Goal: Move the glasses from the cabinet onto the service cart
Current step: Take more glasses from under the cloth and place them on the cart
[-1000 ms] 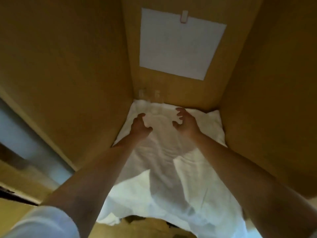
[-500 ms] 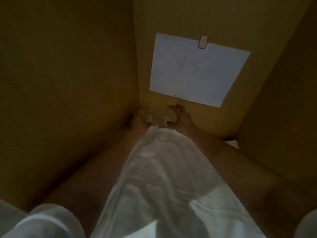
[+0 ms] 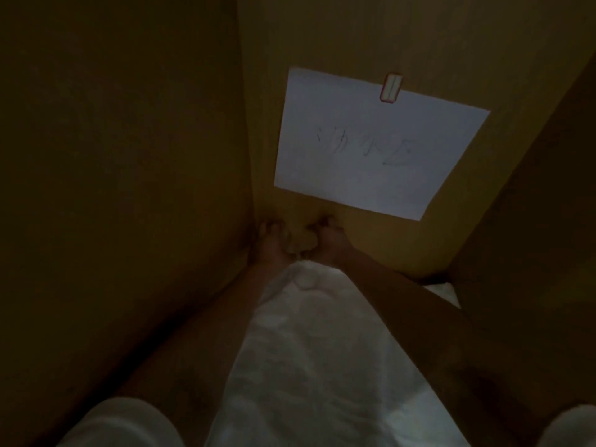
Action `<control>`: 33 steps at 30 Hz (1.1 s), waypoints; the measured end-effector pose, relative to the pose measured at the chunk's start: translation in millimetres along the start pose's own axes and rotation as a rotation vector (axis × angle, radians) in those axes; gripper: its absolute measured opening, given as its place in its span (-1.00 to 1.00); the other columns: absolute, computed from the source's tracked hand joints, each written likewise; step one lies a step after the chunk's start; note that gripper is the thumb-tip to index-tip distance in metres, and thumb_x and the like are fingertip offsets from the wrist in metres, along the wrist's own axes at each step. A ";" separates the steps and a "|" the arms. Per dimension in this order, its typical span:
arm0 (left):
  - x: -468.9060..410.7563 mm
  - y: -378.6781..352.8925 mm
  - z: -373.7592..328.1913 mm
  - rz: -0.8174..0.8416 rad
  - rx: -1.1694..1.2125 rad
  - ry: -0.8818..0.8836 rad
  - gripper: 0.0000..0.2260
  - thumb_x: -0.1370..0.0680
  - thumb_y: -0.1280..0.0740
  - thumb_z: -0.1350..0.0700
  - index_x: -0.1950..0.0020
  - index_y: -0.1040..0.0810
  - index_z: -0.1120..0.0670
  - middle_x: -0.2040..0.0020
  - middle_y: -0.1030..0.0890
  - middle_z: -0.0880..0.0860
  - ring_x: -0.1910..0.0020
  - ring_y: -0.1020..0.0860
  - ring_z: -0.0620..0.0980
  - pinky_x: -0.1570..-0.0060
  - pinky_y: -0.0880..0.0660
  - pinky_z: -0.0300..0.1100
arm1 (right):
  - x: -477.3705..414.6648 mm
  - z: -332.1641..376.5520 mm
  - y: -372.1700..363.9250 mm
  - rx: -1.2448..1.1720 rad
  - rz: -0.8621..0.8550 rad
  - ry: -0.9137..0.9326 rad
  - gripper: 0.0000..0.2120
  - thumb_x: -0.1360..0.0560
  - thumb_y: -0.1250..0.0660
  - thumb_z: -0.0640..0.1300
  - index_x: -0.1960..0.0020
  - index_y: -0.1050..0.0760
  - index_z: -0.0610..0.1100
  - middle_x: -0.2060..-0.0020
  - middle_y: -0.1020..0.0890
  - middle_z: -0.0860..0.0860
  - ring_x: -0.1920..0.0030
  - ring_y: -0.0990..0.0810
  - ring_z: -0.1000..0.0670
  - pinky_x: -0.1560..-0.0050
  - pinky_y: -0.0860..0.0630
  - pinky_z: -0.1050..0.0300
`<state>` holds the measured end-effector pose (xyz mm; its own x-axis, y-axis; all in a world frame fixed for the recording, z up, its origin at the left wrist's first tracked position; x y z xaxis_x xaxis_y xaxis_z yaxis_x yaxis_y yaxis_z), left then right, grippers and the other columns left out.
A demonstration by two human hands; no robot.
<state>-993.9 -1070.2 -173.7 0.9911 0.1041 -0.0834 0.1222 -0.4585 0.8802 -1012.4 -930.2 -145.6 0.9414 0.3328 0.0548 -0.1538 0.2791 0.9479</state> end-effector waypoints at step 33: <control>190.5 -19.0 31.8 0.209 0.041 0.242 -0.01 -0.27 -0.46 -0.29 -0.52 -0.01 -0.01 -0.45 -0.25 0.13 -0.37 -0.34 0.18 -0.27 -0.40 0.05 | 175.7 -23.1 -15.3 -0.153 0.389 -0.385 -0.41 -0.47 -0.38 -0.02 -0.40 -0.31 -0.25 -0.21 -0.48 -0.19 -0.04 -0.52 -0.14 -0.08 -0.50 0.01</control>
<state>-805.8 -1069.7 -221.2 0.9542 0.2084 0.2148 -0.0756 -0.5267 0.8467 -851.6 -855.1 -157.8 0.8439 0.0926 0.5284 -0.5258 0.3387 0.7803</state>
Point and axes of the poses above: each hand's wrist, its own x-axis away from the middle knuckle, its own y-axis out of the back of the hand, z = x × y, the point moved 1 cm from there along -x, towards the middle knuckle
